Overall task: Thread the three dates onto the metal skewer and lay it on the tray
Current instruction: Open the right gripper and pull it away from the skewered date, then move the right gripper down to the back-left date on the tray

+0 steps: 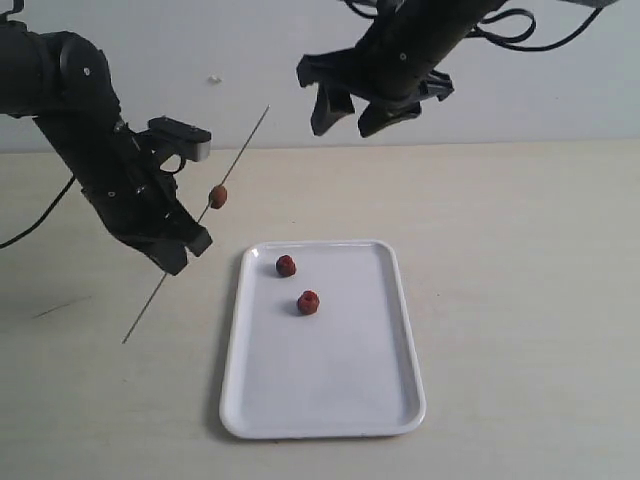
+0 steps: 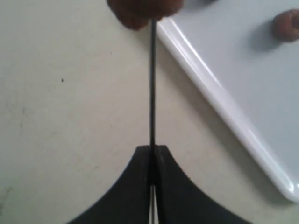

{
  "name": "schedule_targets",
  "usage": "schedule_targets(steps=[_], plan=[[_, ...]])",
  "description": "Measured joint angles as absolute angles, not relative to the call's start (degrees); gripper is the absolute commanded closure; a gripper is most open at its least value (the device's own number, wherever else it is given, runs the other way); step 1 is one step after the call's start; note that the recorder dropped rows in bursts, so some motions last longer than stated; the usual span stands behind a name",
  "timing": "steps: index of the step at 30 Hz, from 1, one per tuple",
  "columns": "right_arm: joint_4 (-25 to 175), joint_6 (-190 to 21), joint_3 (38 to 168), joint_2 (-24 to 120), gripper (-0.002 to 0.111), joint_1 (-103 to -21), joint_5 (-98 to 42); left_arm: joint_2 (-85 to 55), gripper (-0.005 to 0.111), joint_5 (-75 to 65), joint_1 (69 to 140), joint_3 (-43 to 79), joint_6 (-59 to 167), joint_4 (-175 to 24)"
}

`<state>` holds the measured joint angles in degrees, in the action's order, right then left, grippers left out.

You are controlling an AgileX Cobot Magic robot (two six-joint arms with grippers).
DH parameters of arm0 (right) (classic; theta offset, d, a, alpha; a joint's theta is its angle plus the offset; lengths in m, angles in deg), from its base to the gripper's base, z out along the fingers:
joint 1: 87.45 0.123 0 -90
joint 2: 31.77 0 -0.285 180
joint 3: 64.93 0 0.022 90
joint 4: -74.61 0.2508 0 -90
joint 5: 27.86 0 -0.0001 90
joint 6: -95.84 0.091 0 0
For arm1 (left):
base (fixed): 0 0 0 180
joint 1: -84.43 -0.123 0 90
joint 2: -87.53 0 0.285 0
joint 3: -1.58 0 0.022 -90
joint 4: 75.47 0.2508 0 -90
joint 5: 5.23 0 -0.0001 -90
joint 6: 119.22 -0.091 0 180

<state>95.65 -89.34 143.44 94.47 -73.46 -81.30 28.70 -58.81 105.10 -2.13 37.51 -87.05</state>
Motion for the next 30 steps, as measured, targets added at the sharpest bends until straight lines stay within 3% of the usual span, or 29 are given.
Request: schedule_targets(steps=[11,30], plan=[[92.83,-91.27,139.41,101.93,0.049,-64.80,-80.14,25.13,0.107,-70.14,105.10,1.28,48.84,-75.47],[87.24,-89.89,139.41,107.91,0.049,-63.50,-70.01,25.13,0.107,-72.18,105.42,1.92,48.84,-75.47]])
